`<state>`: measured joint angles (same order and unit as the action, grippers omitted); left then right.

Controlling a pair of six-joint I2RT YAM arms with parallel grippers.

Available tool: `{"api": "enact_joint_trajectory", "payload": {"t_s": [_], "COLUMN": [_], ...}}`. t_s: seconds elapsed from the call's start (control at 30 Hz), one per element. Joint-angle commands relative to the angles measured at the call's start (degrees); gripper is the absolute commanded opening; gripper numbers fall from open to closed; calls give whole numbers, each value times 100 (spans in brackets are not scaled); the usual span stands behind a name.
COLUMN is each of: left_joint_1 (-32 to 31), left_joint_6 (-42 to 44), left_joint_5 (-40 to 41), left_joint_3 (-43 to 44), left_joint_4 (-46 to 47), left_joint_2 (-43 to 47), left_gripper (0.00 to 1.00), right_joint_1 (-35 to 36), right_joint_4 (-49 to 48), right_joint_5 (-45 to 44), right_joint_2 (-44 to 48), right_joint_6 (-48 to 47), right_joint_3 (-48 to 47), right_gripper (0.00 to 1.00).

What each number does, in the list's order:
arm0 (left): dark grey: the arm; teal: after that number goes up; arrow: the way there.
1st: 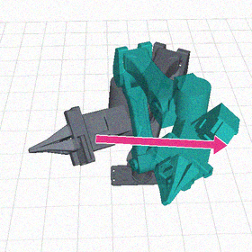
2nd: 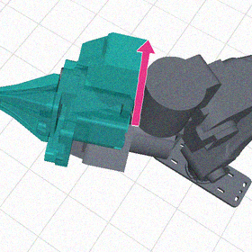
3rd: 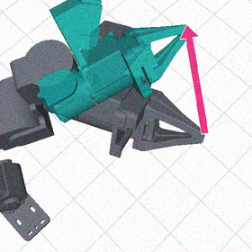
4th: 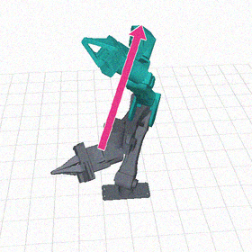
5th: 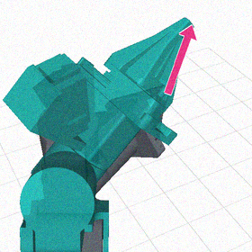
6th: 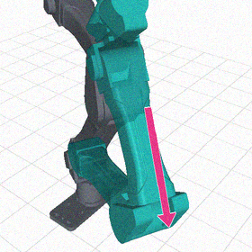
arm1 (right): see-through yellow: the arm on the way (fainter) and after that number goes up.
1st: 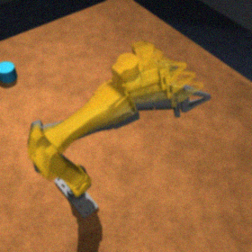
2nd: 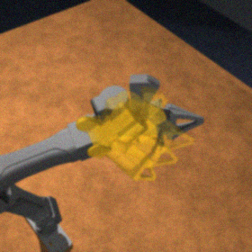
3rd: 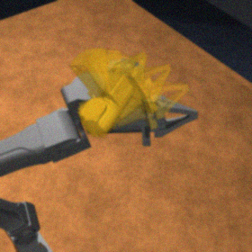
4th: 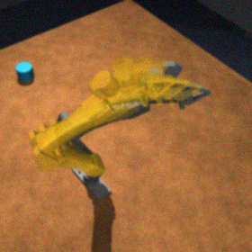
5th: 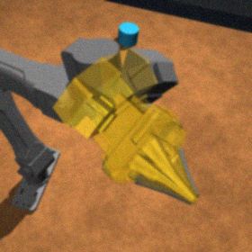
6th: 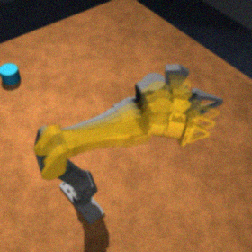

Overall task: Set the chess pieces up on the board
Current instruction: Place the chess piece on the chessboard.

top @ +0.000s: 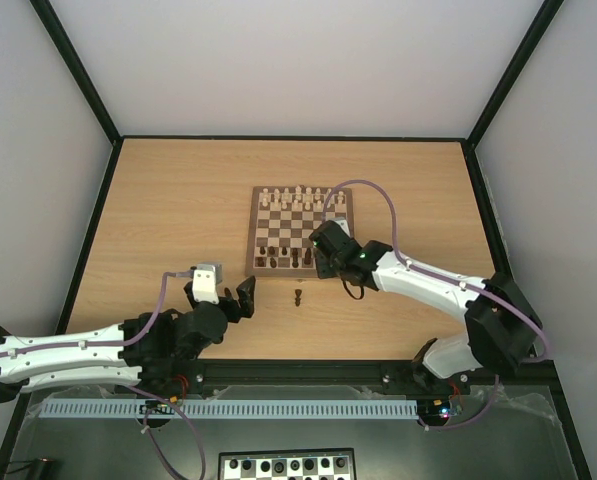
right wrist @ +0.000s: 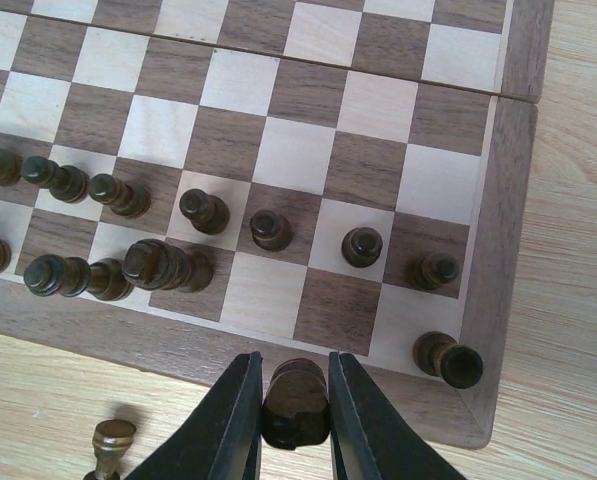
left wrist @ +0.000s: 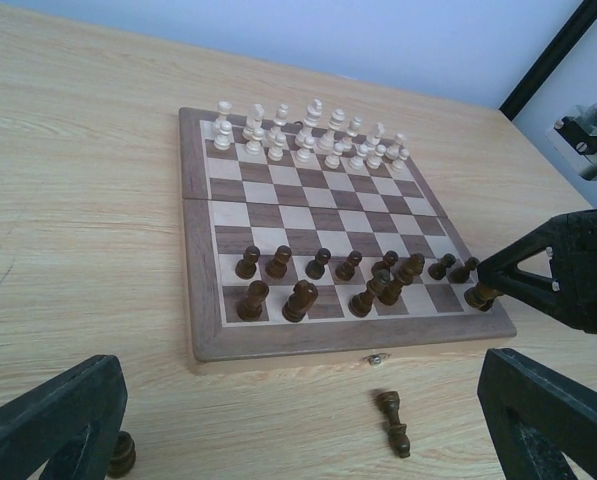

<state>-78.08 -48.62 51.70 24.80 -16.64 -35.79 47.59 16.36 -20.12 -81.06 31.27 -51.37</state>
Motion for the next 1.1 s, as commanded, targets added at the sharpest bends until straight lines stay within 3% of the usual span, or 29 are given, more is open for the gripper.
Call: {"api": "enact_joint_trajectory", "payload": {"t_s": [0.0, 1.07], "left_joint_1": [-5, -4], "left_joint_6": [-55, 105], "left_joint_5": [173, 121], "left_joint_3": [122, 134], "left_joint_4": [-120, 61], "left_joint_2": [40, 35], "left_gripper": [99, 99], "right_joint_1": [-7, -10], "right_joint_4": [-30, -379], "right_joint_5": [-262, -639], "right_joint_2": [-100, -628], "right_joint_6": [102, 405], "right_joint_3": [-67, 167], "right_gripper": [18, 18]}}
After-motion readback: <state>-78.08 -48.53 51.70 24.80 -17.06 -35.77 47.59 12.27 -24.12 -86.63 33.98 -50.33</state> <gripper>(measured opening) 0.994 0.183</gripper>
